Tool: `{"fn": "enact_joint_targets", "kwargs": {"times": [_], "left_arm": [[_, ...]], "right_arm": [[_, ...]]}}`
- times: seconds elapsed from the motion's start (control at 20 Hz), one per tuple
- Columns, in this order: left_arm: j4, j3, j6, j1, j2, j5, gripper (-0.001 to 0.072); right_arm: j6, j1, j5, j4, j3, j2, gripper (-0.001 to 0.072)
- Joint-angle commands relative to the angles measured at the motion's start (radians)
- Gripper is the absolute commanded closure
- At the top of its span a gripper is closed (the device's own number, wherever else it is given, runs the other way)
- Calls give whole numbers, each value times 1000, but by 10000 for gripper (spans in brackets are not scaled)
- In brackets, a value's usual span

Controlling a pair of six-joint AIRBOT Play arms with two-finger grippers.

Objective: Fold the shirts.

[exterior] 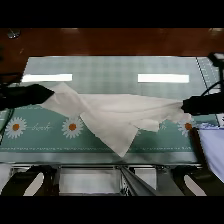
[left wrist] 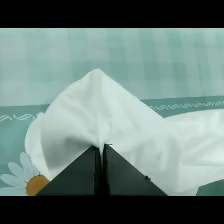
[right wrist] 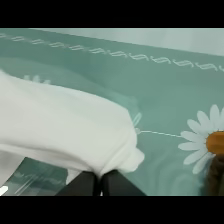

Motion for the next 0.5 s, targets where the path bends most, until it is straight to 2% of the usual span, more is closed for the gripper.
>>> {"fn": "enact_joint_targets", "kwargs": {"times": [0.0,0.1,0.3,0.35,0.4,0.45], "left_arm": [[-96,-164,-3,-2,-116,245,678],[-111,-163,3,-30,-218,290,679],[-163,-154,5,-130,-422,283,678],[-185,-137,5,-134,-455,270,672],[-198,-108,21,-129,-480,252,464],[-191,-65,49,-115,-493,207,7]], "right_arm": [[26,-122,-301,47,-122,-141,685],[-10,-186,-403,157,-94,-244,685],[-36,-222,-414,298,-2,-469,684],[-39,-222,-415,348,24,-509,651],[-42,-223,-414,393,55,-539,405],[-67,-224,-402,419,95,-560,65]]}}
